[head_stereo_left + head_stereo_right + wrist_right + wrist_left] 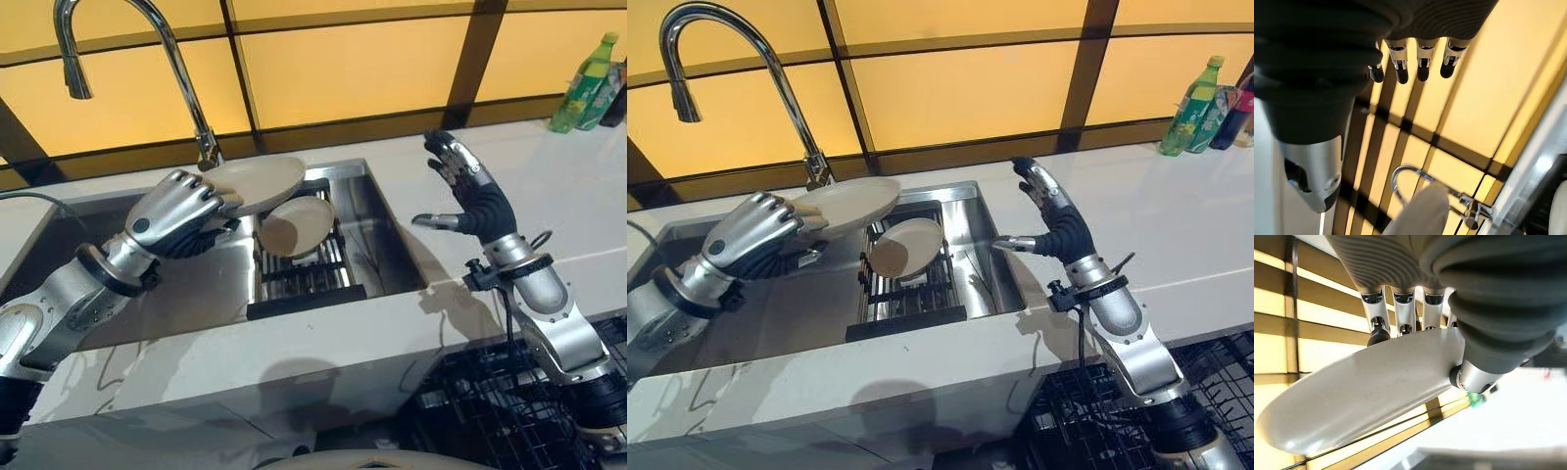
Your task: Pick up plates and place into dishwasher.
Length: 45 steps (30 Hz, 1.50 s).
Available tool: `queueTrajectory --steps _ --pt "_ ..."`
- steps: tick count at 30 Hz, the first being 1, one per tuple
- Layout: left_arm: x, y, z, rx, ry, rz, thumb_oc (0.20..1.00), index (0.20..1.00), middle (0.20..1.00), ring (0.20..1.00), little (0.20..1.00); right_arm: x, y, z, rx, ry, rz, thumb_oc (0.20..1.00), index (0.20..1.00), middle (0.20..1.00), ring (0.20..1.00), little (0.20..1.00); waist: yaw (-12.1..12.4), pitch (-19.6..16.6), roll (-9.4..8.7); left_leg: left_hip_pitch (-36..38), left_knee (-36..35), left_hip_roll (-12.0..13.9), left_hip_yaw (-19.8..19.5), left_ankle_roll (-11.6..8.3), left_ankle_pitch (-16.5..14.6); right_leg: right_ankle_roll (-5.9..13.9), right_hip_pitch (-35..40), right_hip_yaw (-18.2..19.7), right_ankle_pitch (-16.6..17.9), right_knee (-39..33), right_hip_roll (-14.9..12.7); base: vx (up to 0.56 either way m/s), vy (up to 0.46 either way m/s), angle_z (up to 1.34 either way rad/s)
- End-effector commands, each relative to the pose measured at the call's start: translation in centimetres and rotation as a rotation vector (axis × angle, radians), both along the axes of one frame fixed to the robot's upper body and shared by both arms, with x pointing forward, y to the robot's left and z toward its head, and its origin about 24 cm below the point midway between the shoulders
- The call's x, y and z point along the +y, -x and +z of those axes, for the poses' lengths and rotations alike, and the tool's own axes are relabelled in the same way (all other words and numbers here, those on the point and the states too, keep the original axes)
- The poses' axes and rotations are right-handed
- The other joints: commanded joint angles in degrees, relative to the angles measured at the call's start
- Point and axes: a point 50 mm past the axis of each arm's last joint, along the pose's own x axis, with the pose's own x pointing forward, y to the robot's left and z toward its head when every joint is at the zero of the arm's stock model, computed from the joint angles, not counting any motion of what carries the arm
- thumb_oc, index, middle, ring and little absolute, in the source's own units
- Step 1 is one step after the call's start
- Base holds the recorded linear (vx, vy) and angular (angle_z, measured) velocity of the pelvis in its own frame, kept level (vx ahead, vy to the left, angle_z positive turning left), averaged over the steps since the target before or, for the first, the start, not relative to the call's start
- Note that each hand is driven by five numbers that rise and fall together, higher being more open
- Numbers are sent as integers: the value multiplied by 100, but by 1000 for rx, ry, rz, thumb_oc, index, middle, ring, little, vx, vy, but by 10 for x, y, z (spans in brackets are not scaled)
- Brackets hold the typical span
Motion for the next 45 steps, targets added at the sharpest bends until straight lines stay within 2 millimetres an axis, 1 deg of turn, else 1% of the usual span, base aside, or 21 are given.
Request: queueTrajectory --steps 1,5,9,12,13,15,18,23,27,31,35,39,42,44,45 --pt "-20 -1 31 -17 68 -141 200 200 200 200 200 20 8 39 -214 76 111 1000 1000 1000 1000 1000 211 -283 -127 228 55 257 43 -179 -614 357 -401 2 146 19 -235 -38 -32 -1" --pt "-40 6 35 83 34 -270 200 200 200 200 200 28 11 50 -251 115 157 1000 1000 1000 1000 1000 189 -296 -138 243 58 264 61 -185 -622 352 -398 41 145 19 -214 -44 -29 -1" --pt "-54 11 41 222 117 -413 200 200 200 200 200 40 15 54 -276 160 213 1000 1000 1000 1000 1000 182 -284 -146 261 65 262 85 -172 -628 344 -383 60 146 19 -198 -37 -24 -1" --pt "-71 22 41 311 93 -557 200 200 200 200 200 50 21 57 -320 202 251 1000 1000 1000 1000 1000 172 -278 -157 268 67 252 93 -166 -632 347 -386 72 157 19 -193 -25 -18 -1" --pt "-71 23 41 316 93 -563 200 200 200 200 200 50 22 57 -321 203 252 1000 1000 1000 1000 1000 175 -274 -154 270 67 252 94 -167 -632 347 -385 73 157 19 -193 -35 -19 -2" --pt "-79 29 44 339 89 -636 200 200 200 200 200 57 24 61 -327 226 291 1000 1000 1000 1000 1000 161 -274 -166 277 65 234 107 -167 -639 355 -380 88 162 19 -198 -11 -5 -2" --pt "-83 29 46 338 101 -651 200 200 200 200 200 62 27 59 -317 255 340 1000 1000 1000 1000 1000 145 -285 -168 291 54 220 117 -156 -644 357 -373 111 156 19 -199 -2 -1 -1" --pt "-81 27 46 340 111 -624 200 200 200 200 200 66 35 54 -284 293 427 1000 1000 1000 1000 1000 133 -288 -187 289 58 201 110 -139 -644 366 -369 120 164 19 -215 0 0 0" --pt "-80 26 46 329 121 -616 200 200 200 200 200 69 31 45 -259 377 436 1000 1000 1000 1000 1000 145 -273 -196 293 54 202 112 -132 -627 363 -365 125 183 19 -223 0 0 0" --pt "-75 24 44 331 120 -576 200 200 200 200 200 59 27 52 -258 312 362 1000 1000 1000 1000 1000 140 -263 -206 297 61 222 128 -143 -628 355 -352 112 182 19 -224 0 0 0" --pt "-71 23 41 333 121 -554 200 200 200 200 200 41 13 59 -275 181 185 1000 1000 1000 1000 1000 146 -251 -194 317 63 225 95 -129 -651 333 -332 109 169 19 -205 0 0 0" --pt "-66 22 38 341 123 -525 200 200 200 200 200 20 8 65 -334 50 19 1000 1000 1000 1000 1000 135 -251 -160 341 68 230 74 -122 -684 322 -318 133 151 19 -178 0 0 0" --pt "-60 19 35 354 134 -496 200 200 200 200 200 -1 7 72 -392 -74 -117 1000 1000 1000 1000 1000 105 -259 -129 357 73 240 70 -122 -717 311 -315 173 136 19 -153 0 0 0" --pt "-59 18 35 358 134 -489 200 200 200 200 200 -9 6 72 -411 -119 -174 1000 1000 1000 1000 1000 95 -261 -114 363 75 243 67 -119 -728 304 -313 193 126 19 -142 0 0 0" --pt "-58 18 34 353 125 -479 200 200 200 200 200 -17 7 72 -422 -153 -215 1000 1000 1000 1000 1000 78 -266 -101 355 79 244 66 -121 -729 302 -324 212 128 19 -133 0 0 0"
